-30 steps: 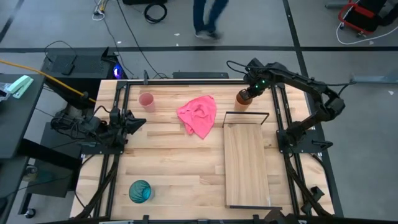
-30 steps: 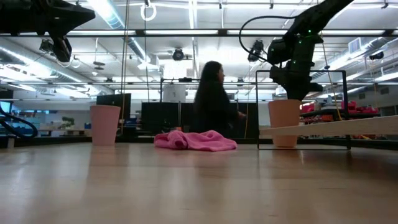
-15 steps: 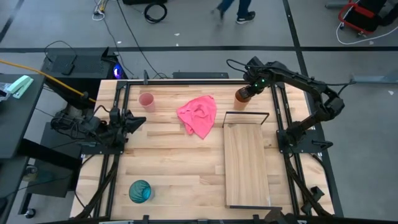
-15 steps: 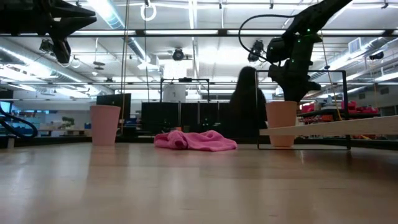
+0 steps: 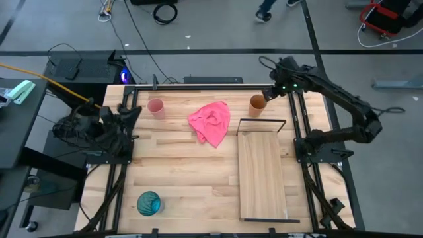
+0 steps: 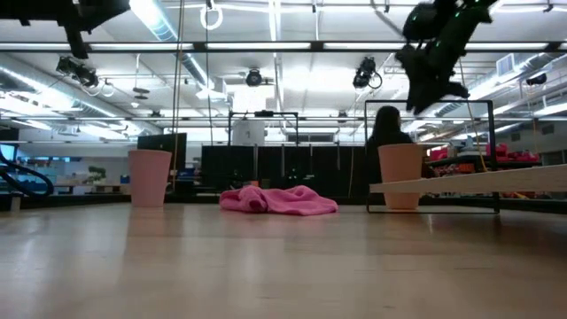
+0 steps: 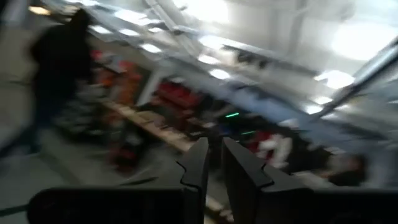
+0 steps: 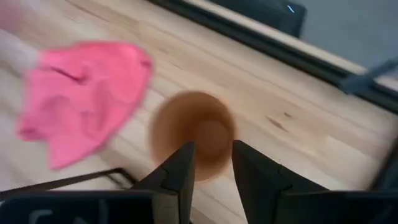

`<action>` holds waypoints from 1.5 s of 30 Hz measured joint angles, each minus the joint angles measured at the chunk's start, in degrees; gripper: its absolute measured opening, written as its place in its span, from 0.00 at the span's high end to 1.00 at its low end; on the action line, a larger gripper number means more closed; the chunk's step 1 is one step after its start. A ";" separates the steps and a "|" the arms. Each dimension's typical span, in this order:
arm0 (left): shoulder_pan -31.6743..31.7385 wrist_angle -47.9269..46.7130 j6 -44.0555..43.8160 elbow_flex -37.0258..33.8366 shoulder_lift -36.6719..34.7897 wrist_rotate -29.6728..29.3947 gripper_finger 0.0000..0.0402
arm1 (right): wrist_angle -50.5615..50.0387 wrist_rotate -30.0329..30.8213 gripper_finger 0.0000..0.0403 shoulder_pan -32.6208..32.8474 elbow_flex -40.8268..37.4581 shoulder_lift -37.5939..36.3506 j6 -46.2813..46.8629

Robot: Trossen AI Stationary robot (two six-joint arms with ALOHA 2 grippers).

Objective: Stack small to large cups/mugs on shelf
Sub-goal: Put the pink cup on the shelf

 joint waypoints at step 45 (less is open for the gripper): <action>58.67 -83.80 -14.55 66.55 56.00 39.35 0.91 | 34.15 -18.81 0.72 27.70 0.07 -4.70 10.68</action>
